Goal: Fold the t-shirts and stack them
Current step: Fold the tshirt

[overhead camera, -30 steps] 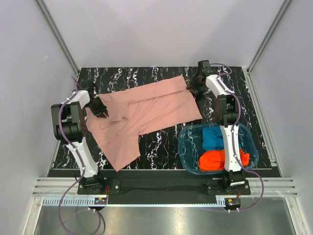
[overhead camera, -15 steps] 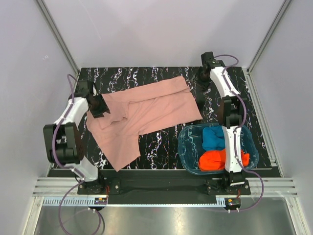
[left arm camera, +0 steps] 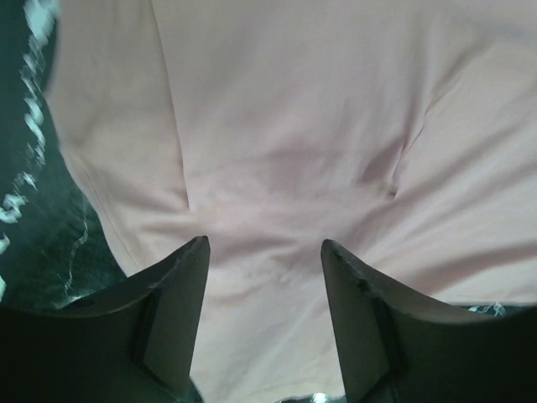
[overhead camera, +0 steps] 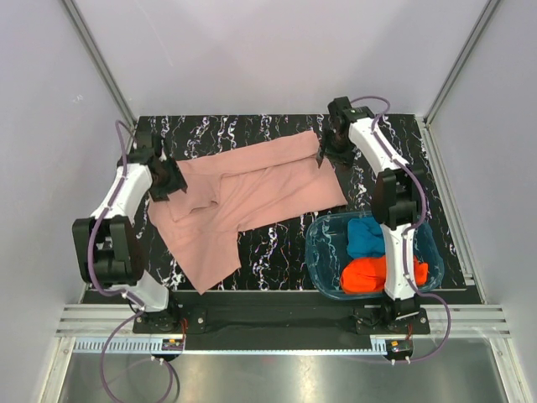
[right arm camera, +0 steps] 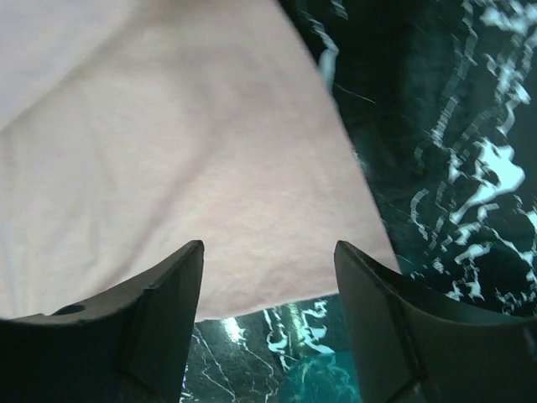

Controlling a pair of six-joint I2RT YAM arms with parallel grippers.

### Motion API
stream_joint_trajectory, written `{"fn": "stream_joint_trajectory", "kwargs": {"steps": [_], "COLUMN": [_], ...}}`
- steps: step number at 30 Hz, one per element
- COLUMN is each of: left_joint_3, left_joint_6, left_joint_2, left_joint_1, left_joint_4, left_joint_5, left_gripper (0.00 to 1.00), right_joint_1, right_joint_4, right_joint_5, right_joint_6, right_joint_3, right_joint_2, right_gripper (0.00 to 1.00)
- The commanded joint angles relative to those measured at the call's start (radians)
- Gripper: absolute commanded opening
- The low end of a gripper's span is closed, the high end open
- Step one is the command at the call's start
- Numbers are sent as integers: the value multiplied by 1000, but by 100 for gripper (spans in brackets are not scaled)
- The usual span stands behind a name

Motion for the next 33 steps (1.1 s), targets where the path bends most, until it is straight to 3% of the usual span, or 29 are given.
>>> {"fn": "stream_joint_trajectory", "kwargs": {"steps": [1, 4, 7, 14, 22, 29, 33], "left_joint_3": [151, 249, 314, 455, 561, 708, 777], "left_joint_6": [43, 44, 37, 40, 66, 136, 138], "left_joint_2": [51, 178, 299, 506, 631, 747, 803], "left_joint_1": [11, 23, 38, 72, 132, 204, 238], "left_joint_4": [11, -11, -13, 12, -5, -70, -104], "left_joint_5": [-92, -102, -89, -60, 40, 121, 128], "left_gripper": [62, 61, 48, 40, 40, 39, 39], "right_joint_1": [43, 71, 77, 79, 77, -6, -27], "right_joint_4": [12, 12, -12, -8, -105, 55, 84], "right_joint_5": [36, 37, 23, 42, 33, -125, -96], "right_joint_6": [-79, -107, -115, -93, -15, 149, 117], "right_joint_3": [105, 125, 121, -20, -72, -354, -318], "right_joint_2": [22, 28, 14, -99, -145, -254, -207], "right_gripper": [72, 77, 78, 79, 78, 71, 67]}}
